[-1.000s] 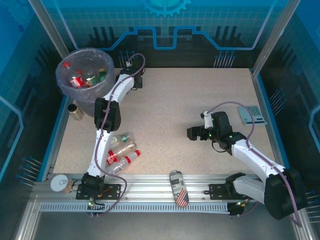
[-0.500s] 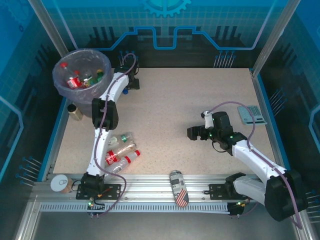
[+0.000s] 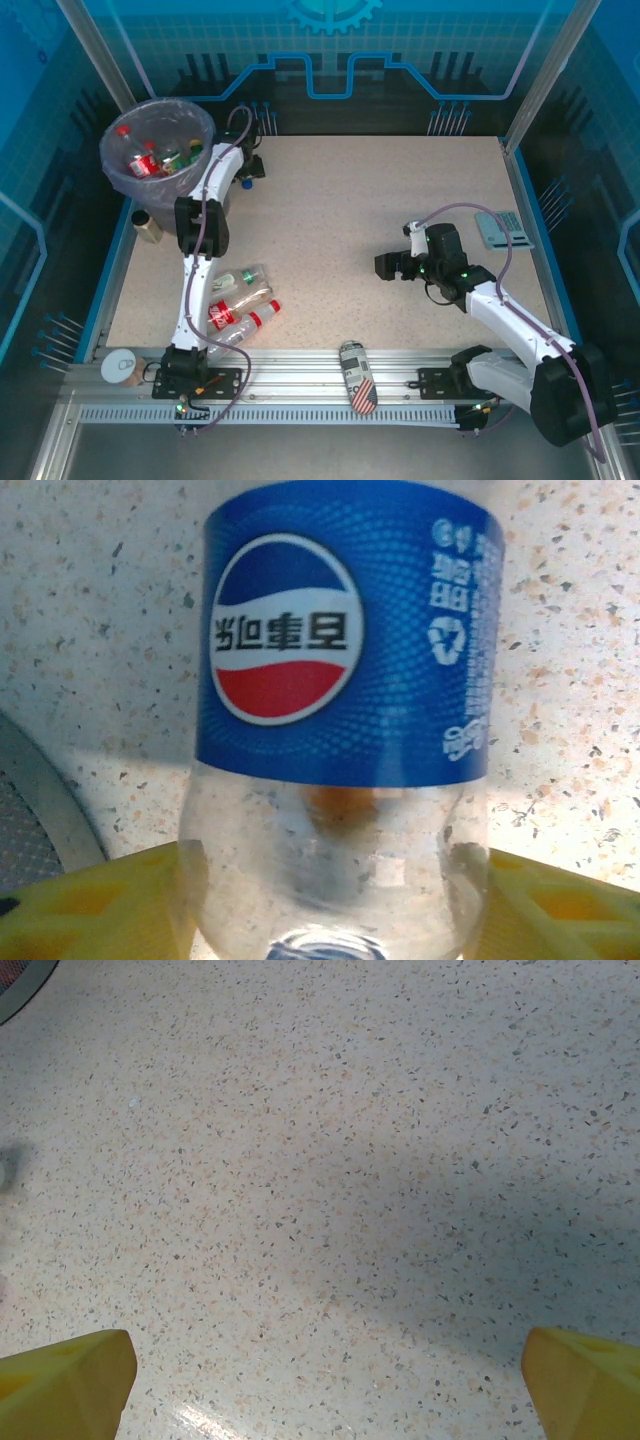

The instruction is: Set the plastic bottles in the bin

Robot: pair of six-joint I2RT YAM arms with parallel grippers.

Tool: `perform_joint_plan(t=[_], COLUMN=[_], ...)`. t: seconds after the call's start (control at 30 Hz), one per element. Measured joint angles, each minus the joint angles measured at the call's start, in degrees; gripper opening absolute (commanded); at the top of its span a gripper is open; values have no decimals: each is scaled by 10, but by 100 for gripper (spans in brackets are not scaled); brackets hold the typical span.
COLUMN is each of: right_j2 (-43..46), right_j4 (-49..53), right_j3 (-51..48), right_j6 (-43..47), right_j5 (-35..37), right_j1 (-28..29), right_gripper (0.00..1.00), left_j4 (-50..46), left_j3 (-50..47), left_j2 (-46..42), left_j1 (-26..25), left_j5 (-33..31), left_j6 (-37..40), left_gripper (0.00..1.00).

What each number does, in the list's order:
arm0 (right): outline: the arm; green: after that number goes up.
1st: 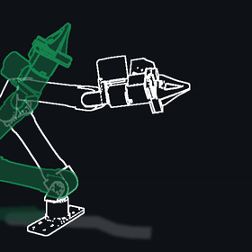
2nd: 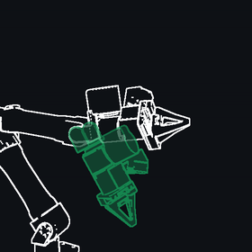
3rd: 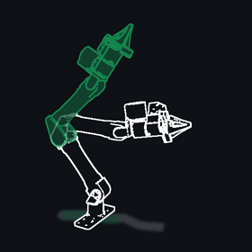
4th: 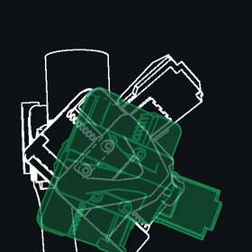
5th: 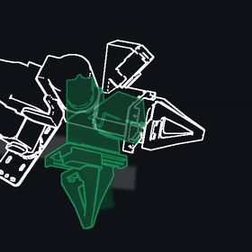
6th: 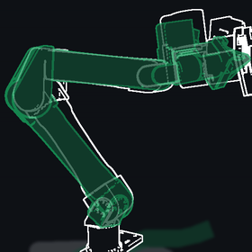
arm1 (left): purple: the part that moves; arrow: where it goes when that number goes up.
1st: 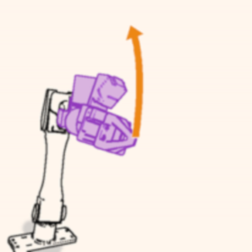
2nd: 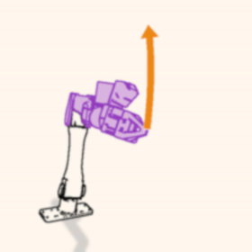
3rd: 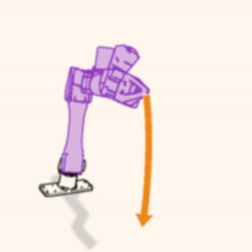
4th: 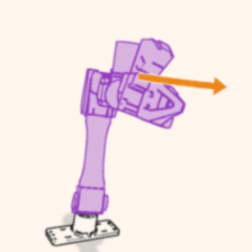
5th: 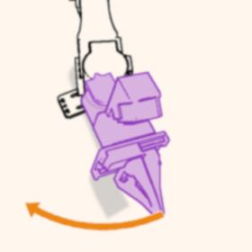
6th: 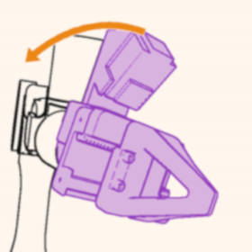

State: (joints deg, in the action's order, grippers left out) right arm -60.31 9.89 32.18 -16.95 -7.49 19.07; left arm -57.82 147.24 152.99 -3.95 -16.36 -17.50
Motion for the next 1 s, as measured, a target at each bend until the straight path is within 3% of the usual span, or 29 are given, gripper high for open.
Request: perform_joint_plan(t=[0.33, 0.57, 1.0], right_j2=[4, 3, -17], right_j4=[1, 2, 2], right_j3=[0, 0, 3], right_j6=[0, 0, 0], right_j5=[0, 2, 2], right_j1=[0, 0, 0], right_gripper=[100, 100, 100], left_j4=[4, 58, 94], left_j3=[-5, -116, -244], left_j2=[-1, -61, -185], left_j1=[3, -7, -99], left_j5=[9, 8, 19], left_j6=[-4, 11, 42], left_gripper=[50, 49, 44])
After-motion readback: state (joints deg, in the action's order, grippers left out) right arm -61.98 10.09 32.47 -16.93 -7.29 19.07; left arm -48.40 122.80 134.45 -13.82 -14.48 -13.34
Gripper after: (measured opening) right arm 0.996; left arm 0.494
